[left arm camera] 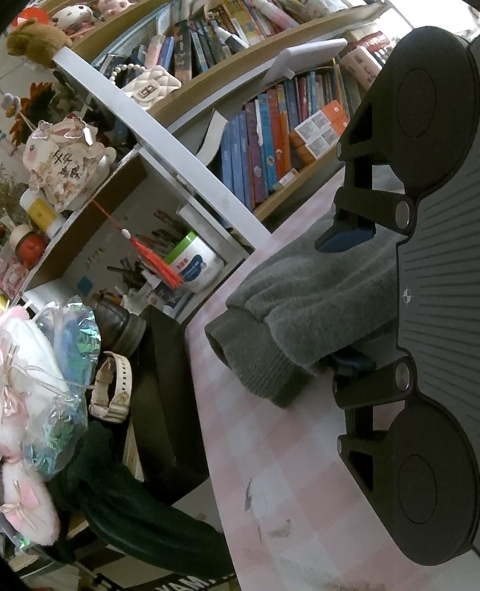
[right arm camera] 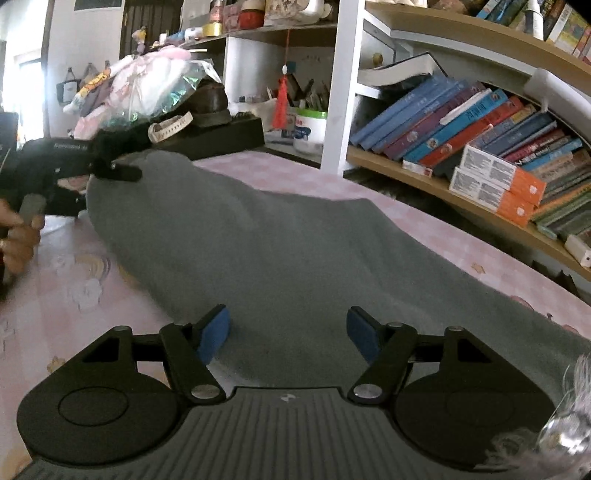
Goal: Fold clothes
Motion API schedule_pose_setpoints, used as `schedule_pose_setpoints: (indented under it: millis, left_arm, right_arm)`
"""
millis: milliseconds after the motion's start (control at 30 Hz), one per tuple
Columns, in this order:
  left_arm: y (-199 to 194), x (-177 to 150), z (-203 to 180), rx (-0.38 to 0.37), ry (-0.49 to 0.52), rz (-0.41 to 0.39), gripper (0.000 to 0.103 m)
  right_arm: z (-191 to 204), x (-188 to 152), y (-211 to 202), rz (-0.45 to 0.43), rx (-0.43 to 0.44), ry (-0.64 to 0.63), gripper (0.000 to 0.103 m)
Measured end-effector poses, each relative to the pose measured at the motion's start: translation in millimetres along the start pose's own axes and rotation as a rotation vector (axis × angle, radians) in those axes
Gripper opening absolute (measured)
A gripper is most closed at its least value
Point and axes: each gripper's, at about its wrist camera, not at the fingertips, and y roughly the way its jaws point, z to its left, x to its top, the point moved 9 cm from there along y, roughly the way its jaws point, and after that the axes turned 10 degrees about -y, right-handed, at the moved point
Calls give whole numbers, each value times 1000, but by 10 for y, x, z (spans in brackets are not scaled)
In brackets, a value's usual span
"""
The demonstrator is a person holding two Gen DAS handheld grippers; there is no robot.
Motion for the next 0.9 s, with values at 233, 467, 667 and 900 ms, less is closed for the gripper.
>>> schedule_pose_setpoints:
  millis: [233, 467, 667, 900]
  left_arm:
    - [3, -3, 19, 25, 3, -1, 45]
    - [20, 2, 70, 49, -11, 2, 33]
    - [41, 14, 112, 51, -57, 17, 19]
    - [27, 61, 10, 41, -78, 21, 12]
  right_arm:
    - [-177, -98, -152, -8, -19, 11, 69]
    - [-312, -262, -189, 12, 15, 60, 67]
    - [-348, -284, -172, 21, 49, 103, 68]
    - [-361, -284, -164, 26, 58, 115, 71]
